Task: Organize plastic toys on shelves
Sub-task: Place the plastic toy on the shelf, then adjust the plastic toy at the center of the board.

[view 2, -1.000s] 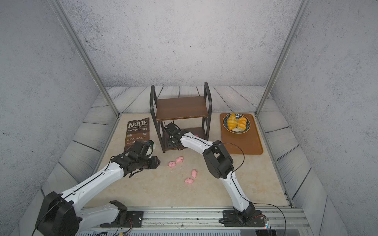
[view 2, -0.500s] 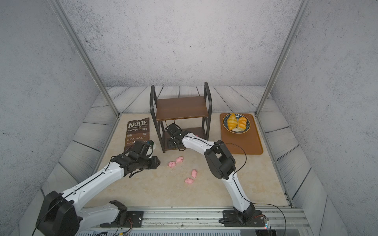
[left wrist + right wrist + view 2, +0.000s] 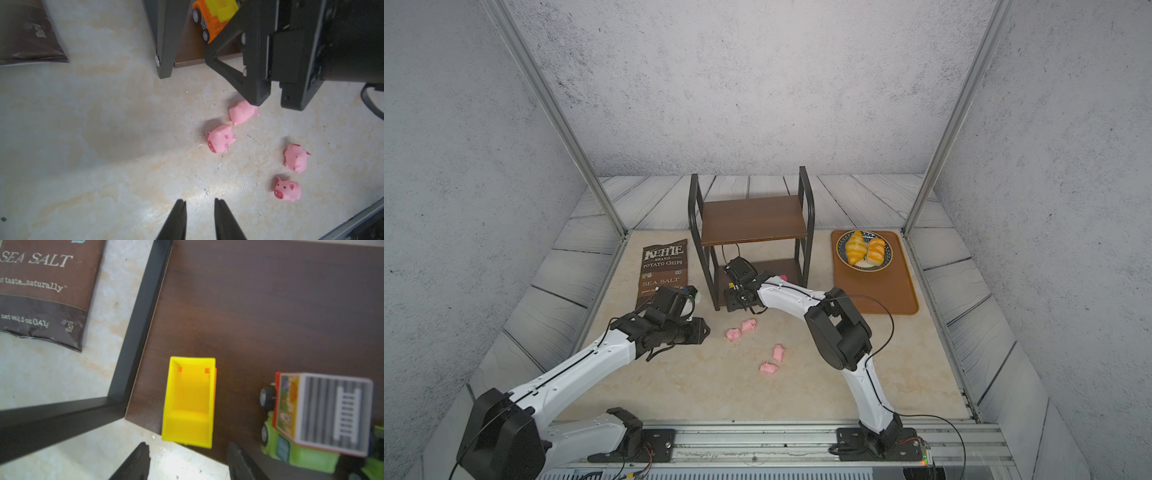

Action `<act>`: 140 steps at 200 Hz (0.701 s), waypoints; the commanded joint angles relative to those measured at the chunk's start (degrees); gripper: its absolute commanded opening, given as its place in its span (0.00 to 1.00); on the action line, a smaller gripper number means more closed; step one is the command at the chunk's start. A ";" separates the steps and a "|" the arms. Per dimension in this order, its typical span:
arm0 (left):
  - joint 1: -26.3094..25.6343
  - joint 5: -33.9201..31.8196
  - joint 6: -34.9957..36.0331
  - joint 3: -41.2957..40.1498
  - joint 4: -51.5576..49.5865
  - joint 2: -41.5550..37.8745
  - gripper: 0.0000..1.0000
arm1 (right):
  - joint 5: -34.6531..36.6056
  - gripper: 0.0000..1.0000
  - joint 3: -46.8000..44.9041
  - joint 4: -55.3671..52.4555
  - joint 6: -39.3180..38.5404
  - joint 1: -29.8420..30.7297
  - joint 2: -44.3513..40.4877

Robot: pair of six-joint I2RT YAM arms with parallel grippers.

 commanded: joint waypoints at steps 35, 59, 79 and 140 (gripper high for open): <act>0.56 2.61 0.47 -0.80 0.05 0.08 0.29 | -0.85 0.61 -9.70 0.94 -3.72 2.19 -7.44; 0.50 5.57 0.85 -1.64 1.83 0.80 0.29 | -0.25 0.61 -12.28 2.02 -4.90 2.85 -10.39; 0.49 7.46 1.06 -2.02 3.53 2.58 0.30 | -0.01 0.60 -14.00 2.07 -5.67 3.29 -12.45; 0.49 12.00 2.34 0.11 8.90 12.12 0.39 | 2.32 0.60 -21.44 1.65 -4.78 3.57 -20.15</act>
